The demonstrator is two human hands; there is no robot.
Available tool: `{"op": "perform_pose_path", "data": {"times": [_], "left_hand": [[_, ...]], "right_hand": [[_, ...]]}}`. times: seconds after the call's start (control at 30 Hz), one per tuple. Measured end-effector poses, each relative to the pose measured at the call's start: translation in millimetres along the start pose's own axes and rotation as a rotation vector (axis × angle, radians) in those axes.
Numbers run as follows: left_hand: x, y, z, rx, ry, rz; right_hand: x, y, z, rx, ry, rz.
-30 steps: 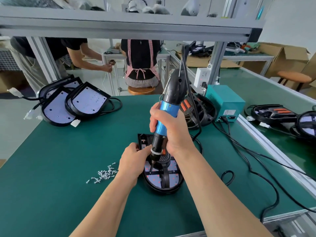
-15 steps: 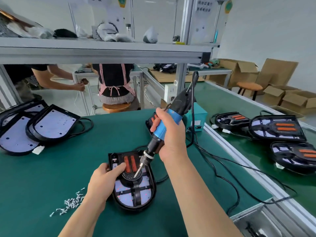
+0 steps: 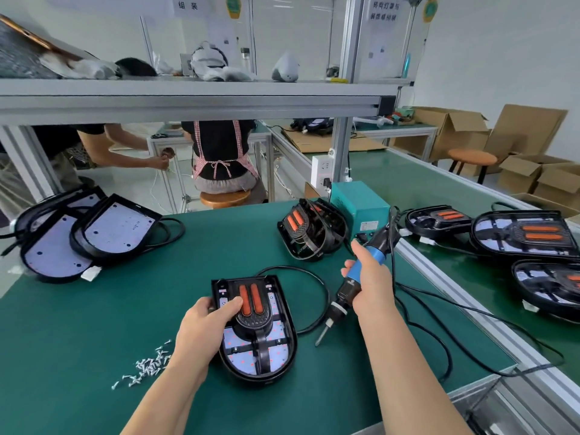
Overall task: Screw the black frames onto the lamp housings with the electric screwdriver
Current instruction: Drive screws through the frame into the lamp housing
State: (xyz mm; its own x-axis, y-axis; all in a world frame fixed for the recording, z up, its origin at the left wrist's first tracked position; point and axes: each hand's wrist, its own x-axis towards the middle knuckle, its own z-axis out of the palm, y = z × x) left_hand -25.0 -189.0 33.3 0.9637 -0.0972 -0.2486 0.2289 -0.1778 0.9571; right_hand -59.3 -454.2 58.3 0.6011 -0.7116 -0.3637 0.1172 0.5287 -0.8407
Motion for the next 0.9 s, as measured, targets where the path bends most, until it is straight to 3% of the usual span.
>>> {"op": "perform_pose_path", "data": {"times": [0.17,0.33,0.57,0.7,0.9], "left_hand": [[-3,2,0,0.001,0.006,-0.005],[-6,4,1,0.014,0.012,0.001],[-9,5,1,0.048,0.023,-0.004],[-8,10,2,0.115,0.021,-0.016],[-6,16,12,0.248,0.084,-0.028]], "right_hand": [[10,13,-6,-0.025,0.065,-0.046],[11,26,-5,-0.429,0.185,-0.248],[12,37,-3,-0.775,0.175,-0.427],[6,35,-3,-0.829,0.203,-0.462],[-11,46,-2,-1.001,0.091,-0.500]]}}
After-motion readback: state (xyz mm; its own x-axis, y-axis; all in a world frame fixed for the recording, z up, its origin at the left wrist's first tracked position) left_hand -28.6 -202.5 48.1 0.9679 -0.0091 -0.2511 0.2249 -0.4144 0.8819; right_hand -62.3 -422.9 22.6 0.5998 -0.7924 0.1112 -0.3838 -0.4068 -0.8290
